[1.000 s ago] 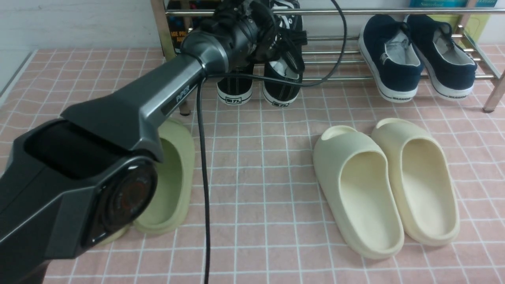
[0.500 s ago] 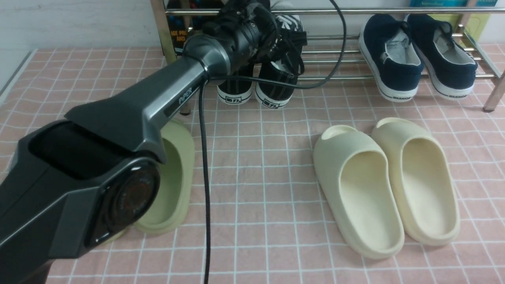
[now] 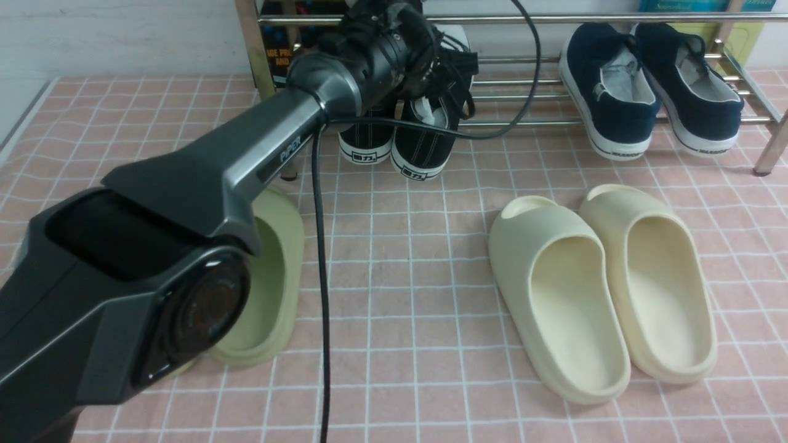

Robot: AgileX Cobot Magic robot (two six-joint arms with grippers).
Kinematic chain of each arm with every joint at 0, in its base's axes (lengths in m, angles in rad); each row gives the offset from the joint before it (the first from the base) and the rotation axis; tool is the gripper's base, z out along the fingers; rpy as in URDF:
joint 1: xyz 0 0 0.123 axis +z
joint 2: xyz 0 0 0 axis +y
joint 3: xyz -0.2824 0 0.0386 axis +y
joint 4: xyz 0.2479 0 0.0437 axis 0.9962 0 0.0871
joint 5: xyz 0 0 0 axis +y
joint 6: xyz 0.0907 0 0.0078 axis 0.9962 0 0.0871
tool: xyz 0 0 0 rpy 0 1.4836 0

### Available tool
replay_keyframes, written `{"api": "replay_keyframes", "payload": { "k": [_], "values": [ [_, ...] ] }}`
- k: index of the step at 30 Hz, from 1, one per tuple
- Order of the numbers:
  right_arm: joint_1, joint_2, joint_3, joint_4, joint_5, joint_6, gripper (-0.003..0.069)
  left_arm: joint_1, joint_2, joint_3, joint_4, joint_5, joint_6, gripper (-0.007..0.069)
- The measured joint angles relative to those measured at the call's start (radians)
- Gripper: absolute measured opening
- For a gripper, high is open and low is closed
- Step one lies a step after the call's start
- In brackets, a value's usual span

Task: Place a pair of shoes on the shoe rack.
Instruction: Use the left arm to put a shoe into the shoe rack

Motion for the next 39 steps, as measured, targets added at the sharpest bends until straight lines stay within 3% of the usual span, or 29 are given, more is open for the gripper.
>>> {"api": "replay_keyframes", "payload": {
  "k": [8, 18, 25, 28, 34, 39],
  "values": [
    [0.000, 0.000, 0.000, 0.000, 0.000, 0.000, 0.0240, 0.001, -0.040, -0.003, -0.126, 0.059, 0.162, 0.0262],
    [0.000, 0.000, 0.000, 0.000, 0.000, 0.000, 0.0240, 0.001, -0.050, -0.003, -0.183, 0.038, 0.236, 0.0417],
    [0.000, 0.000, 0.000, 0.000, 0.000, 0.000, 0.0240, 0.001, -0.118, -0.009, -0.190, 0.130, 0.364, 0.0405],
    [0.000, 0.000, 0.000, 0.000, 0.000, 0.000, 0.0240, 0.001, -0.162, -0.012, -0.198, 0.238, 0.463, 0.0315],
    [0.000, 0.000, 0.000, 0.000, 0.000, 0.000, 0.0240, 0.001, -0.156, -0.017, -0.257, 0.500, 0.652, 0.0033],
    [0.000, 0.000, 0.000, 0.000, 0.000, 0.000, 0.0240, 0.001, -0.073, -0.017, -0.277, 0.528, 0.688, 0.0002]
  ]
}}
